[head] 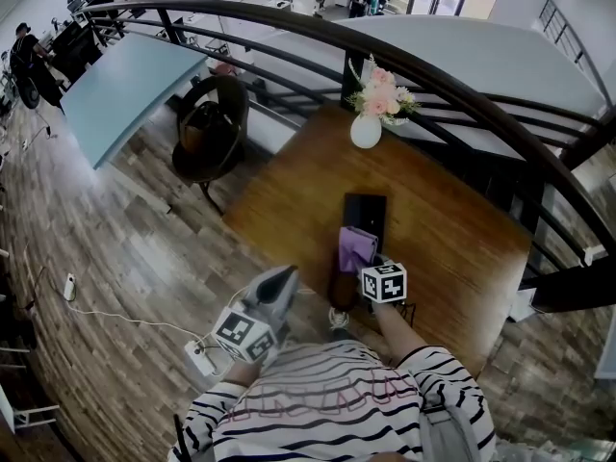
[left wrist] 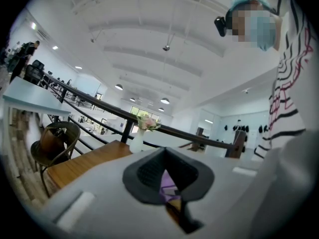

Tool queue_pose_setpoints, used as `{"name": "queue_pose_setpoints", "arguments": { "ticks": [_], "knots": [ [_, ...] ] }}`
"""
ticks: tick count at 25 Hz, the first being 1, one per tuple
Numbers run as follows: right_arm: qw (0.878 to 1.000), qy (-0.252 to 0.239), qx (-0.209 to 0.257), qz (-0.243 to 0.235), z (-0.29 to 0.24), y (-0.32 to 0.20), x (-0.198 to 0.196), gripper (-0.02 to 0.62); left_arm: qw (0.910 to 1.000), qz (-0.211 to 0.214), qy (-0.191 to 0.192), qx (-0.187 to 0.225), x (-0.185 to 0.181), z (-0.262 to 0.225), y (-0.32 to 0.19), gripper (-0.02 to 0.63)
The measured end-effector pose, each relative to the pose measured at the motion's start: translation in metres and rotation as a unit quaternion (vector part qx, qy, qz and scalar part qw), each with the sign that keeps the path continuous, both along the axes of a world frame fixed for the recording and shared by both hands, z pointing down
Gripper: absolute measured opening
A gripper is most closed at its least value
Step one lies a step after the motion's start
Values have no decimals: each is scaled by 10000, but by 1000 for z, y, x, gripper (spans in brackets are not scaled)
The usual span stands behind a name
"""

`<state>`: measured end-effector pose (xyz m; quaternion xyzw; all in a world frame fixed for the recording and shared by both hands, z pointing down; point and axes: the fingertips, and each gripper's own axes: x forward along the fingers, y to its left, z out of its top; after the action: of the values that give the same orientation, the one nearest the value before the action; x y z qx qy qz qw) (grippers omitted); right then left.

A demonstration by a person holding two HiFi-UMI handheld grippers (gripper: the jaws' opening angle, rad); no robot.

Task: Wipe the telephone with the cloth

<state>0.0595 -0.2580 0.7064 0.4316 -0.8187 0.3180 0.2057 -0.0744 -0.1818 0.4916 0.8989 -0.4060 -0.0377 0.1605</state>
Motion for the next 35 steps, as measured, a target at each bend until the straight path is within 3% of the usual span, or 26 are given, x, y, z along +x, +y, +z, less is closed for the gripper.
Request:
{"name": "queue_pose_setpoints", "arguments": {
  "ticks": [9,17,23,35],
  "knots": [
    [9974,263,-69,664,7,0,75,52,9995,320,75,27,29,2,-14,-2],
    [9937,339,-133,1060,6,5,107,52,9988,475,122,52,41,-2,-19,-2],
    [9942,153,47,1068,-11,11,96,52,9985,524,126,82,41,-2,-14,-2],
    [9867,-709,1069,994,-110,35,36,52,9970,742,118,176,15,-11,-3,-2]
  ]
}}
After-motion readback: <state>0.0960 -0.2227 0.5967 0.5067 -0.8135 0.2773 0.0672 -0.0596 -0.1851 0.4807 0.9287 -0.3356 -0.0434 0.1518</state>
